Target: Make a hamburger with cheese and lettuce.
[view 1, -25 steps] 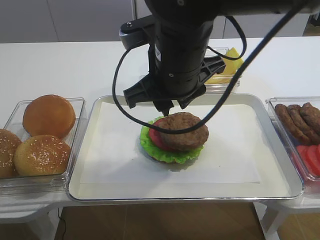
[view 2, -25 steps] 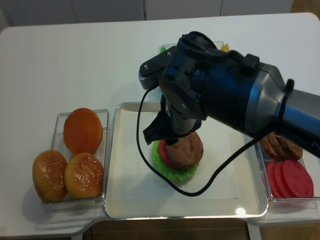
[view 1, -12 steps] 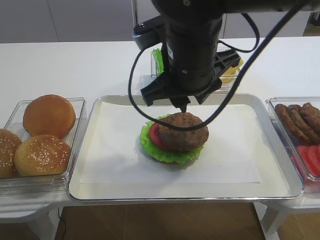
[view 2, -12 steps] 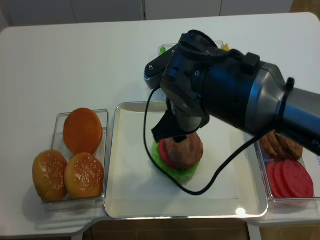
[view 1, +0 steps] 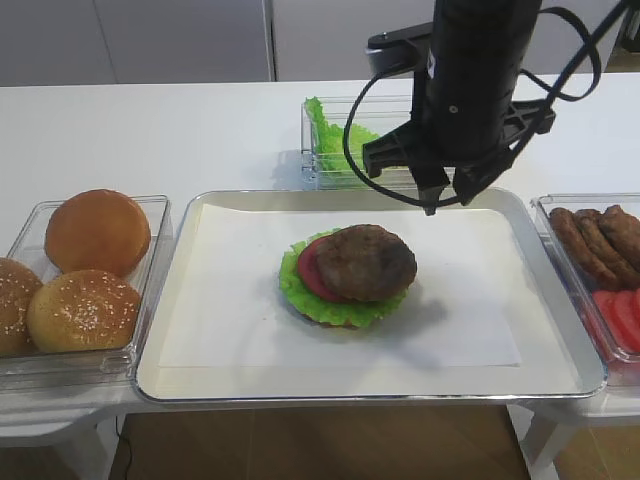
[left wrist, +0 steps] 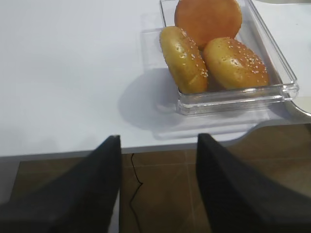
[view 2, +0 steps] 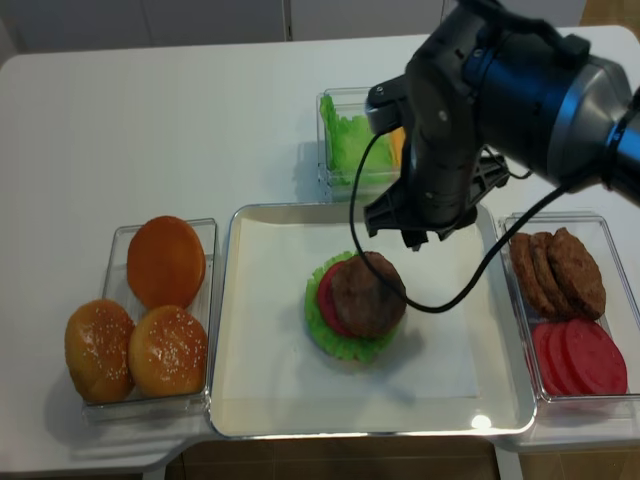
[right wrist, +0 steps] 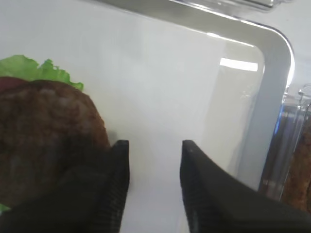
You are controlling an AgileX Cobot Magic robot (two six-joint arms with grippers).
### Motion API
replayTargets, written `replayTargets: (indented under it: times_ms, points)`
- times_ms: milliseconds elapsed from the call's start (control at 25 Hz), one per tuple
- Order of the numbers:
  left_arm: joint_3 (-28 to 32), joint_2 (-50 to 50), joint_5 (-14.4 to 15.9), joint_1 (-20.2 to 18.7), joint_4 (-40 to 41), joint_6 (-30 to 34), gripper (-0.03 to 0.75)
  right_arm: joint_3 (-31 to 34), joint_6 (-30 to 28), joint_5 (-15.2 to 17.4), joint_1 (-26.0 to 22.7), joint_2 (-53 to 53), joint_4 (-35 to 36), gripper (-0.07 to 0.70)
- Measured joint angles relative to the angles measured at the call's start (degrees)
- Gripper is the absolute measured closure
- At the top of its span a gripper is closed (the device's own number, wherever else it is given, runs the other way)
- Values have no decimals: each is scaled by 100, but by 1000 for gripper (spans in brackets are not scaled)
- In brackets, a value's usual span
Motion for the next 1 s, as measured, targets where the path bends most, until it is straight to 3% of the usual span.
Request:
replayTargets:
  times_ms: [280,1000]
  points:
    - [0,0,0,0,0,0,346,0,-348,146,-86,365,356,363]
    - [0,0,0,0,0,0,346,0,-396,173,-86,758,471,363]
